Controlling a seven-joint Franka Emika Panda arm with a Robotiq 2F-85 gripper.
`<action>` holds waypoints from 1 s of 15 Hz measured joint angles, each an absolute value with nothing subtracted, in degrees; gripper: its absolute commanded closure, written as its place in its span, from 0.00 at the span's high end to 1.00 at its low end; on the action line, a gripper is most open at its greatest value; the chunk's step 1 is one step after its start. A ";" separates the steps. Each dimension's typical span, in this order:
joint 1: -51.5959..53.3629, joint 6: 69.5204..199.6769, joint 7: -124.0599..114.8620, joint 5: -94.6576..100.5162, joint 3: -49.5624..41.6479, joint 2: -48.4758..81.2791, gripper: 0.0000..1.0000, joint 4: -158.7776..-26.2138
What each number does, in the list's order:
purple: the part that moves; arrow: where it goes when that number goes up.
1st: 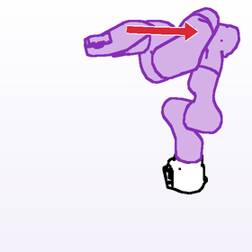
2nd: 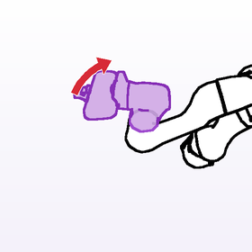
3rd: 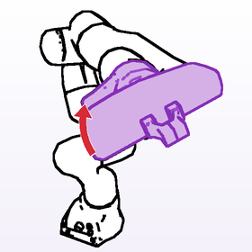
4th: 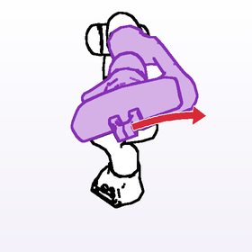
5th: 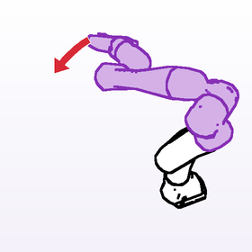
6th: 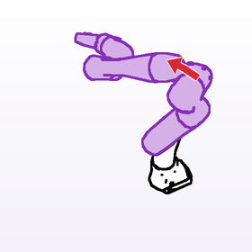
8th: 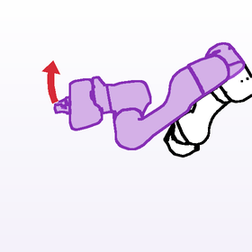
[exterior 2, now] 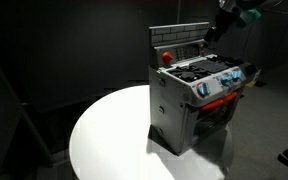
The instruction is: Press the orange button on the stove
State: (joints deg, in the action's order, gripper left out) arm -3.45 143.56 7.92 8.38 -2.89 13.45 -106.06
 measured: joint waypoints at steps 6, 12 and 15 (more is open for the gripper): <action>-4.01 133.32 9.56 3.92 -2.88 10.41 1.00 -106.26; -4.71 117.36 11.92 0.13 -3.20 3.93 1.00 -108.19; -4.72 111.48 11.95 0.21 -3.72 0.00 1.00 -110.27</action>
State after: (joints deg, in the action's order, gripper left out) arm -4.72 111.48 11.95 0.21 -3.72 0.00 -110.27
